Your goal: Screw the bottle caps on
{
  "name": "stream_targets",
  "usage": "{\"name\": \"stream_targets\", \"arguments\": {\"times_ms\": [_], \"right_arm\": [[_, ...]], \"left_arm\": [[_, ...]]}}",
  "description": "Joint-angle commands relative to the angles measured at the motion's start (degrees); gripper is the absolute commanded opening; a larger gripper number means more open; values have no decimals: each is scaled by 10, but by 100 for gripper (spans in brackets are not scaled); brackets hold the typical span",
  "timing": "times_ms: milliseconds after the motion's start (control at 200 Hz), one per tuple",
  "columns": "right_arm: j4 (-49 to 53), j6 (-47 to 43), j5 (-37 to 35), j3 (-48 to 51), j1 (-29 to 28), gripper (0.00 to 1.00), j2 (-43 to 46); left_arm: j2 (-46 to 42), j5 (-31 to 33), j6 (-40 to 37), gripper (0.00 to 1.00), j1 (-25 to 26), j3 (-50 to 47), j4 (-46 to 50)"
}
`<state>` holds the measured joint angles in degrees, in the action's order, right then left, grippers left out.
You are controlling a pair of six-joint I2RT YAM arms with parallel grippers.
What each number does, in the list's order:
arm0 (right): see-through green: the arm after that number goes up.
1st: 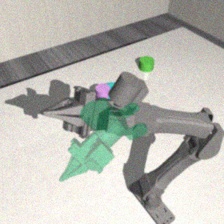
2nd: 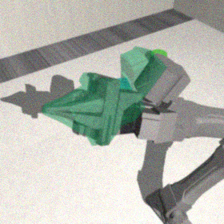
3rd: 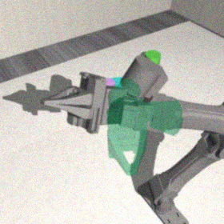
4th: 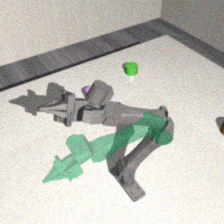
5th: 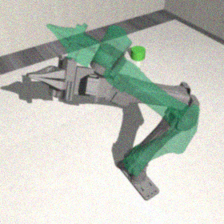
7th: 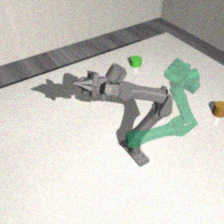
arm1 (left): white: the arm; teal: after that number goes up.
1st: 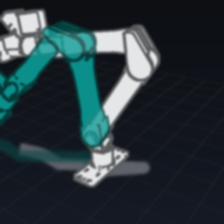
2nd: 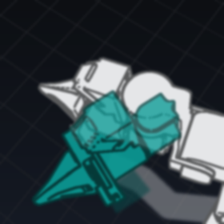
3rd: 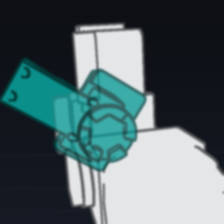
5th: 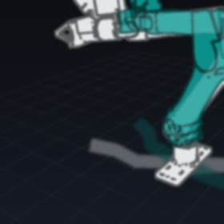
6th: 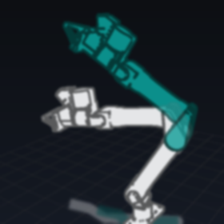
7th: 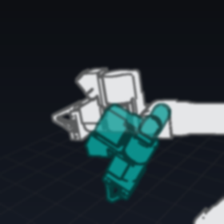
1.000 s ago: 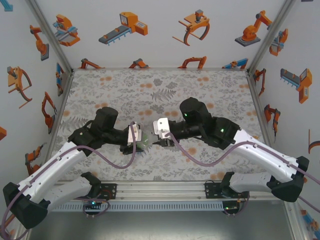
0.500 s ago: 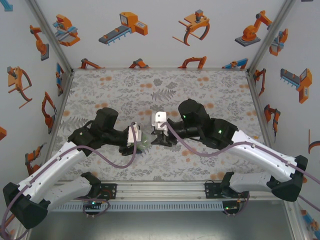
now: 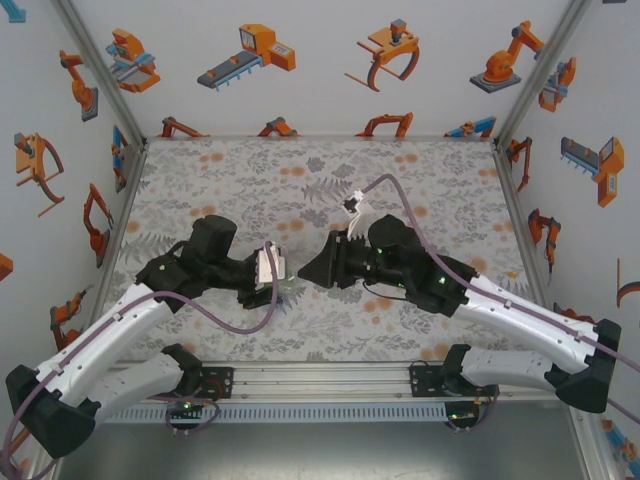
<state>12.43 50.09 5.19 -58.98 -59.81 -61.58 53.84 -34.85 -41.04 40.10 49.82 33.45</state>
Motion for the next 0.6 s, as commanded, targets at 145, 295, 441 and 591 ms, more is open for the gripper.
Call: {"name": "stream_targets", "arguments": {"times_ms": [145,295,441,591], "right_arm": [[-7,163,-20,-16,7,19,-36],[8,137,-25,-28,7,43,-40],[-13,138,-11,-25,9,53,-45],[-17,150,-10,-24,12,51,-50]], "left_arm": [[-13,2,-1,0,4,18,-31],[0,32,18,0,3,22,-31],[7,46,23,0,4,27,-27],[8,54,23,0,4,27,-27]]}}
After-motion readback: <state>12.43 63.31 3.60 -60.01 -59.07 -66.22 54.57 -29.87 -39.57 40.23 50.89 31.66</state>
